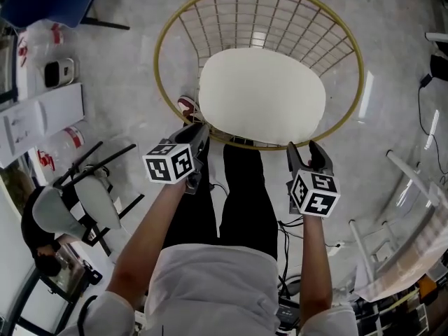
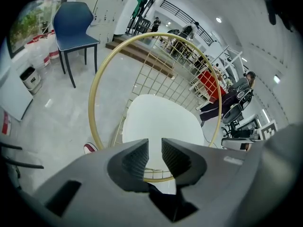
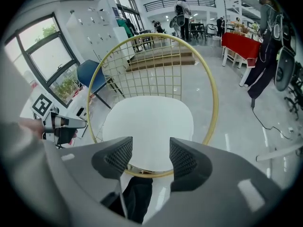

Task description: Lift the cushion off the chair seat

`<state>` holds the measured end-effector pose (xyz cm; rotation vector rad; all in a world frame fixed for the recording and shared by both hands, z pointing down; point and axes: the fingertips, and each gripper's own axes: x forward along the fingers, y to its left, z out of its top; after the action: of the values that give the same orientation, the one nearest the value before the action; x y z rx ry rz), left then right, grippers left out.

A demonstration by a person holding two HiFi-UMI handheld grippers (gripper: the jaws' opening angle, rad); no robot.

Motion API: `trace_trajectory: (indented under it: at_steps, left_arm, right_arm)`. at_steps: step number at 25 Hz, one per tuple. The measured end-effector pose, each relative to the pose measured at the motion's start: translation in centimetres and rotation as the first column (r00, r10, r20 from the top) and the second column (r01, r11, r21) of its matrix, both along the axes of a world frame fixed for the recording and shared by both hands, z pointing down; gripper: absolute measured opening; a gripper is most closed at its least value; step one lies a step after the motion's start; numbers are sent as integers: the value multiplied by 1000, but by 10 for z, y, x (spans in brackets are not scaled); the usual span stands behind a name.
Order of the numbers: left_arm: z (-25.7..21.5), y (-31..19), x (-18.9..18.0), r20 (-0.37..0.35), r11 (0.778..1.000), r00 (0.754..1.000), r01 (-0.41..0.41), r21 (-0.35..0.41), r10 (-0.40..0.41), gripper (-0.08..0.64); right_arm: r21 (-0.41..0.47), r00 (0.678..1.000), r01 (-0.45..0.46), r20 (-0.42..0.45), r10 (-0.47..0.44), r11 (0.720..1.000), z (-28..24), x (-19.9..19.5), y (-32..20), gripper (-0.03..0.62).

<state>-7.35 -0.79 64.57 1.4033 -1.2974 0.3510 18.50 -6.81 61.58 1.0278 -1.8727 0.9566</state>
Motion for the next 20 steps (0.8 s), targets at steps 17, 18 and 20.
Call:
trace_trajectory:
  at_steps: [17, 18, 20]
  left_arm:
    - [64, -17, -4, 25, 999, 1000, 7, -52, -6, 193]
    - [66, -17, -5, 28, 999, 1000, 13, -53, -11, 200]
    - [70, -17, -8, 33, 998, 999, 25, -54, -23, 214]
  right_arm:
    - [-22, 995, -43, -91, 40, 999, 59, 9, -30, 365]
    - [-28, 995, -48, -91, 45, 998, 62, 9, -30, 368]
    - [-37, 994, -57, -92, 53, 998, 69, 8, -31, 377]
